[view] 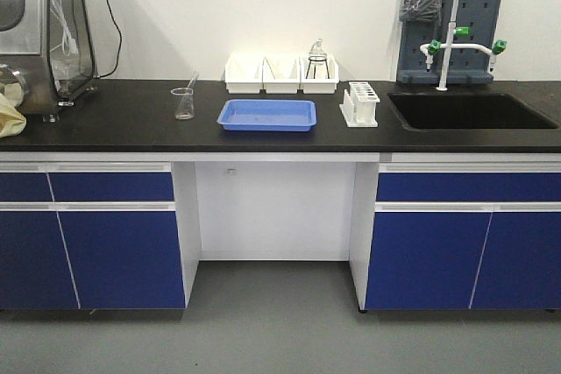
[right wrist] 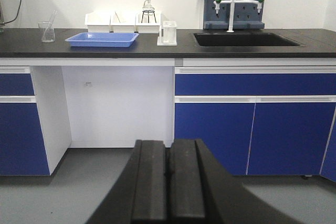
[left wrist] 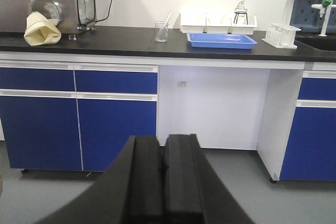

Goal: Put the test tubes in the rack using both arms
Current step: 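Drive the base forward up to the bench with the beaker and rack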

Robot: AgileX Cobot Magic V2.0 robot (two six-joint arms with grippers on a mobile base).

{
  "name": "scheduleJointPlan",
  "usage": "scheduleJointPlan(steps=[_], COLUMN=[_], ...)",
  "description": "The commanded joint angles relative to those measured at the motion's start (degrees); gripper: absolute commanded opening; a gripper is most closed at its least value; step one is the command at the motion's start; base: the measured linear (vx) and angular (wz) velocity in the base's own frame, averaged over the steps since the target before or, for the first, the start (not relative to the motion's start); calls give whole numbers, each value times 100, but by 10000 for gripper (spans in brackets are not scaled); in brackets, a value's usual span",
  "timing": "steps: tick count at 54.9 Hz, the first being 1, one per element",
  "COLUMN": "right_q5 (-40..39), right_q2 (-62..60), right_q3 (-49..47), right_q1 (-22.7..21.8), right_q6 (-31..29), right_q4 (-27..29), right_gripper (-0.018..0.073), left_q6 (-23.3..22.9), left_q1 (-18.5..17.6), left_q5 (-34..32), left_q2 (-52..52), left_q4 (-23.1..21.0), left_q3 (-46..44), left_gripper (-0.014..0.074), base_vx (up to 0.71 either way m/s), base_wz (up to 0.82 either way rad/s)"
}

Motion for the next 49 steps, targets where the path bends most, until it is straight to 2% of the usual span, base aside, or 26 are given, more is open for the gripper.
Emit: scheduleJointPlan(steps=[1, 49], right_q5=[-441, -441], right_q2=[-60, -60], right_q3=[34, 34], right_q1=[6, 1], right_q6=[-6, -6], right_q4=[-19, -19], right_gripper=[-11, -11], left_q6=[-56, -56], left_q1=[6, 6], left_q5=[-472, -472], left_q2=[-83, -83], left_q4=[-44, -44], left_q3=[143, 143], left_gripper=[-7, -7], base_vx=[0, 1], base_wz=[0, 0])
